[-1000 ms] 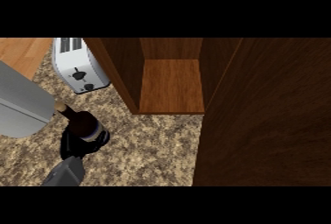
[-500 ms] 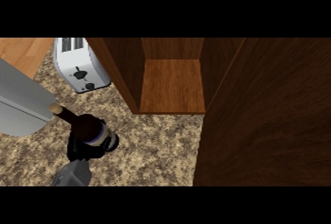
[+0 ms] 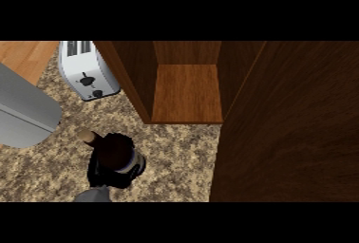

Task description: Pick up the wine, place it into the cabinet and close the cabinet

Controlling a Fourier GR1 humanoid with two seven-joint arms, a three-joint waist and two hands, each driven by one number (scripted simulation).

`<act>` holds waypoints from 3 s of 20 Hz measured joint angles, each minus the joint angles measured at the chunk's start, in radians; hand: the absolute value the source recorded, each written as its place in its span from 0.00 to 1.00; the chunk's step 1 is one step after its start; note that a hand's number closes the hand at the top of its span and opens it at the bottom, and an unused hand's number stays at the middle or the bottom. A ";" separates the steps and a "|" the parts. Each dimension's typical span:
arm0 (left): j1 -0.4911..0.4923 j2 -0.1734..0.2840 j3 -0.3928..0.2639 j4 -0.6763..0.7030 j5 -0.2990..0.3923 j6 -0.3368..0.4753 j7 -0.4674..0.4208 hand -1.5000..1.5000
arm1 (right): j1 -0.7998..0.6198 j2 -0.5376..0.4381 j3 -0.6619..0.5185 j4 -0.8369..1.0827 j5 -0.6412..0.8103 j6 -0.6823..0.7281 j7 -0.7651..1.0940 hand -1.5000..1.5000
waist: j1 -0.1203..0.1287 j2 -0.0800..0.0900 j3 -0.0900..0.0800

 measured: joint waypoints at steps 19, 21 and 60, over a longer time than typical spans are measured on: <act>-0.063 -0.008 -0.394 -0.159 0.266 0.476 0.060 1.00 | -0.004 -0.003 -0.018 0.015 -0.019 0.019 -0.003 0.00 | -0.010 0.004 -0.001; -0.071 -0.008 -0.407 -0.121 0.286 0.476 0.038 1.00 | -0.015 0.003 0.000 0.015 -0.011 0.003 0.012 0.00 | -0.010 0.004 -0.001; -0.779 -0.008 -0.418 0.567 0.718 0.510 -0.135 1.00 | 0.012 -0.021 -0.079 0.095 -0.114 0.065 -0.100 0.00 | -0.032 0.011 -0.002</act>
